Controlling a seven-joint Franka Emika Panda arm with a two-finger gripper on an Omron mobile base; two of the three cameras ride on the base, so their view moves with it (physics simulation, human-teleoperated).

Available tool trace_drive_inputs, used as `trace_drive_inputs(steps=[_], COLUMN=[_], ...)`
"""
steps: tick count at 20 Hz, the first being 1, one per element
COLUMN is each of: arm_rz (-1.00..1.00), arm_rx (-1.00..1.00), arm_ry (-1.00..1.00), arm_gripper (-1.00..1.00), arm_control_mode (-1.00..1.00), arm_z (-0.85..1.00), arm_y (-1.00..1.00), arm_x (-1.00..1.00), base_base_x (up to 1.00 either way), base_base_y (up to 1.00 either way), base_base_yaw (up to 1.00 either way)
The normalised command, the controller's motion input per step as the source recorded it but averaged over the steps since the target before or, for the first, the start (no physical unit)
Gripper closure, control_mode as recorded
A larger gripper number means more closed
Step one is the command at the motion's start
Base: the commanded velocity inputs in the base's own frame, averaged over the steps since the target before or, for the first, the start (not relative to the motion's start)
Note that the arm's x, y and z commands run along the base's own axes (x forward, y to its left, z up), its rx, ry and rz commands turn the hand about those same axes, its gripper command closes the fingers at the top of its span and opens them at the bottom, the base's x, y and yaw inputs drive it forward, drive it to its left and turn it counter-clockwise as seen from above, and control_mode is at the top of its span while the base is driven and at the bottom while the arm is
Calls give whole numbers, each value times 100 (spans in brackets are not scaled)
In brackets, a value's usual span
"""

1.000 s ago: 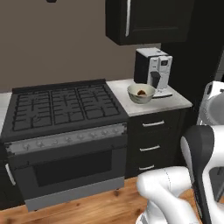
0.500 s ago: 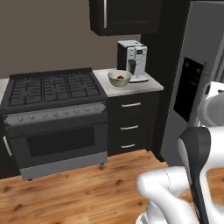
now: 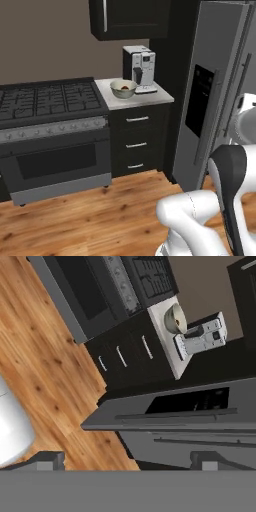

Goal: Take the potato, mango, and squash from the freezer and place them in the bowl on the counter.

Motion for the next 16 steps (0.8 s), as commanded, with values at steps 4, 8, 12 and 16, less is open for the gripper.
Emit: trace_drive_inputs(steps=[4, 8, 12, 16], arm_rz=[0, 0, 0, 0], arm_rx=[0, 0, 0, 0], arm_ry=[0, 0, 0, 0], arm_gripper=[-100, -100, -100, -100], arm_control_mode=[100, 100, 100, 100], arm_z=[0, 0, 0, 0], arm_y=[0, 0, 0, 0], arm_x=[0, 0, 0, 0], base_base_x=[34, 77, 15, 25], base_base_y=[-94, -67, -78, -82], base_base_yaw=[4, -36, -70, -65])
